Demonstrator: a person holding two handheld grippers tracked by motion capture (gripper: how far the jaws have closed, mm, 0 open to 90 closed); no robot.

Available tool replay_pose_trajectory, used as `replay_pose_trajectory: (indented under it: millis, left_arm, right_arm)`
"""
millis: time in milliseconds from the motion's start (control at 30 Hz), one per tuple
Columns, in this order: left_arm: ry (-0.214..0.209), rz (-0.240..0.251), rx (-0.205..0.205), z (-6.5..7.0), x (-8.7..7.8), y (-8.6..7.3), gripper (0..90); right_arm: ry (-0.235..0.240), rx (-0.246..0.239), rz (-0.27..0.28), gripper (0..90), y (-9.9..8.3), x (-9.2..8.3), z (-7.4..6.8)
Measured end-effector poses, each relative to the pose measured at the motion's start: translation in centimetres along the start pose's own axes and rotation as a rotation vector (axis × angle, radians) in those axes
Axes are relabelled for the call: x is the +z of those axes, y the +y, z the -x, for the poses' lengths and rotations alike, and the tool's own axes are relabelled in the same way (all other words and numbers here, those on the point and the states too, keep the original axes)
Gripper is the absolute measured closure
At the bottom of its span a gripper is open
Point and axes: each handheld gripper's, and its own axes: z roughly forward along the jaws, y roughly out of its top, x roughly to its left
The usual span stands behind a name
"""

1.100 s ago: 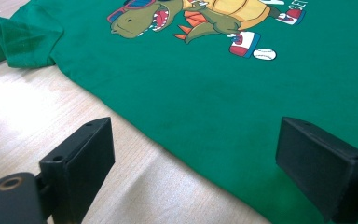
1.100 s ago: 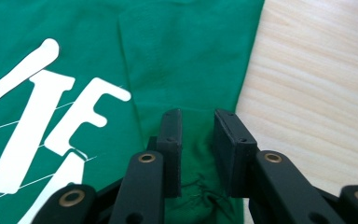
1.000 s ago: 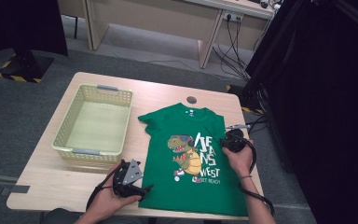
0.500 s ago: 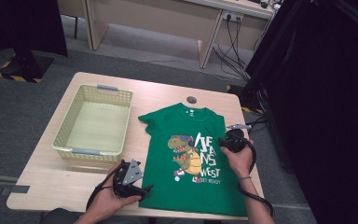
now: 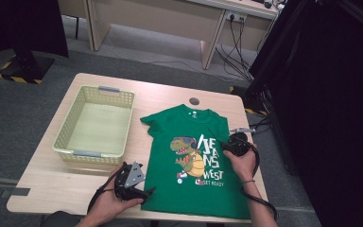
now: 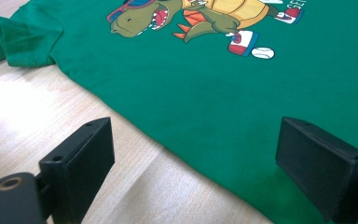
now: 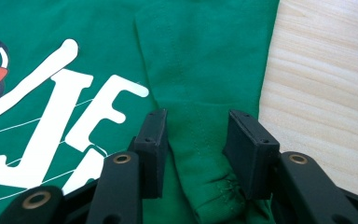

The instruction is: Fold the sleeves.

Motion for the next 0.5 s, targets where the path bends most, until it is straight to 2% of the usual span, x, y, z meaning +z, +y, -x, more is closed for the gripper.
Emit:
replay_pose_trajectory:
  millis: [200, 500]
  left_arm:
    - [-0.002, 0.001, -0.002, 0.0, -0.01, -0.01, 10.9]
    - [-0.001, 0.001, 0.004, 0.08, 0.01, -0.01, 11.0]
  right_arm:
    - [0.004, 0.011, 0.006, 58.2, -0.03, 0.09, 0.35]
    - [0.018, -0.007, 0.023, 60.1, -0.45, -0.09, 0.25]
